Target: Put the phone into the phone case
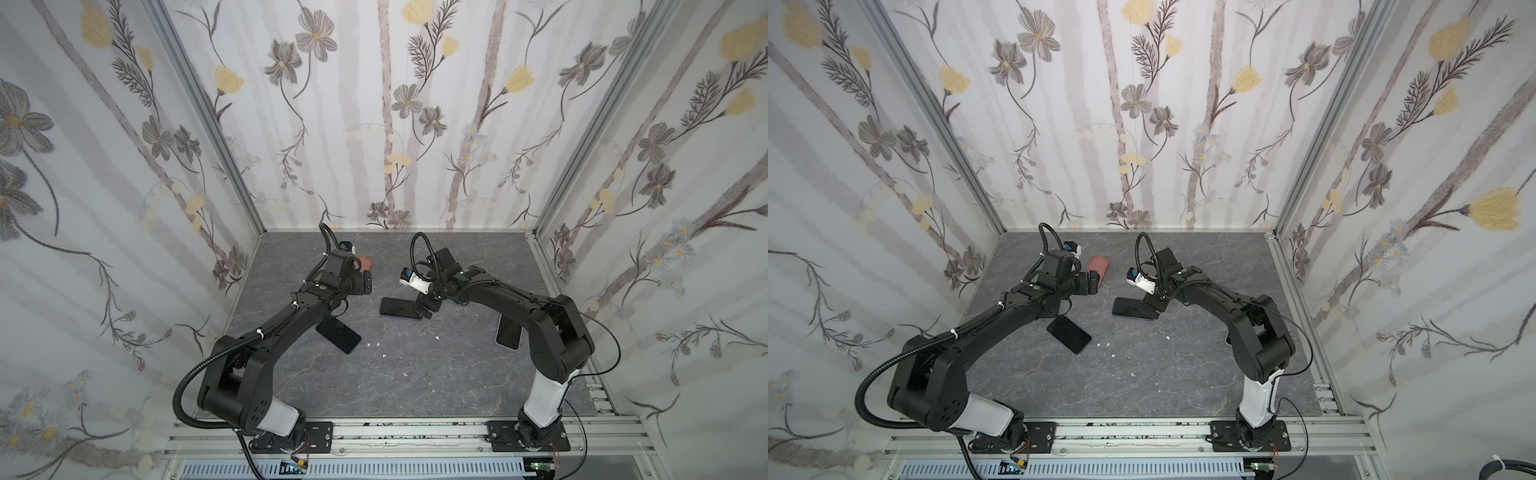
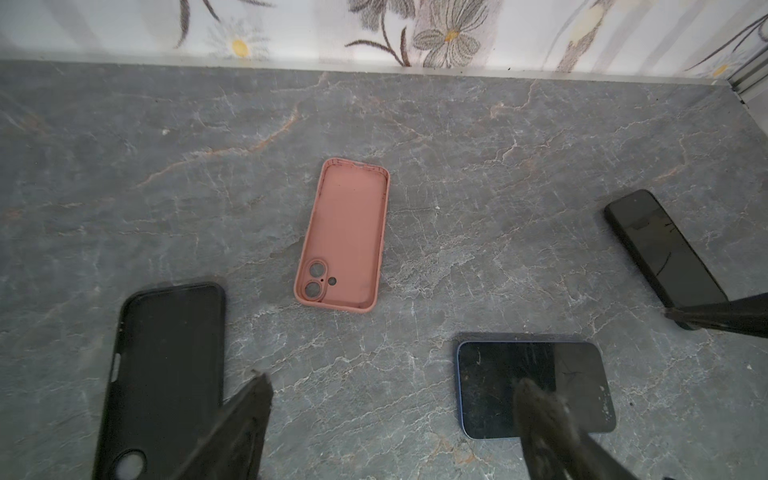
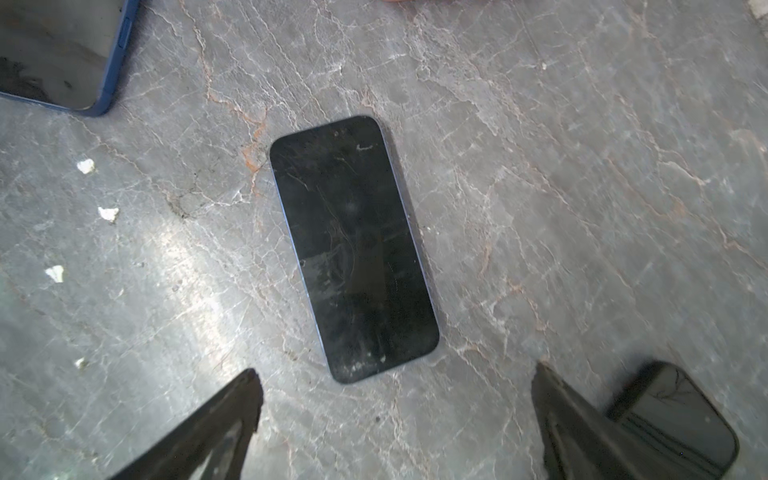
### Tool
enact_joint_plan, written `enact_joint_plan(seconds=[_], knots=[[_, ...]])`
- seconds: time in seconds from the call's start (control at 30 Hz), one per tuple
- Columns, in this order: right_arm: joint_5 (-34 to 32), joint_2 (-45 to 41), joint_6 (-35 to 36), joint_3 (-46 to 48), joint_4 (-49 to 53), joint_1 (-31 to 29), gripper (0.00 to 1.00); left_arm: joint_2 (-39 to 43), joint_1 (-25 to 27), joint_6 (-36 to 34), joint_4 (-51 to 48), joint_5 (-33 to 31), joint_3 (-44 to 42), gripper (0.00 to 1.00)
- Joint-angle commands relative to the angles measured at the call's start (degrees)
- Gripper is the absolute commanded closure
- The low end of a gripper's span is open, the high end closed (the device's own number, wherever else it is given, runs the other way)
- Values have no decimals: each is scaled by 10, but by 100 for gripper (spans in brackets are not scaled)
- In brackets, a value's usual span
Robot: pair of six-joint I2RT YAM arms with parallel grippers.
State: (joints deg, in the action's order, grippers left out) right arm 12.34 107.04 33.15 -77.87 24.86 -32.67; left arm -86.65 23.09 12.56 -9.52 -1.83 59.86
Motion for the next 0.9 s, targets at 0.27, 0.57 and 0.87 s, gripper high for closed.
enact_joint_plan(seconds=[0.27, 0.57, 0.87], knots=[[18, 99, 90, -84, 49, -14, 0, -36, -6, 60, -33, 79, 0, 10], [-5, 151, 95, -116, 66, -39, 0, -8, -6, 63, -27, 79, -36, 10], [-29, 184, 81, -139, 86, -52, 10, 34, -9, 59, -28, 64, -64, 10]])
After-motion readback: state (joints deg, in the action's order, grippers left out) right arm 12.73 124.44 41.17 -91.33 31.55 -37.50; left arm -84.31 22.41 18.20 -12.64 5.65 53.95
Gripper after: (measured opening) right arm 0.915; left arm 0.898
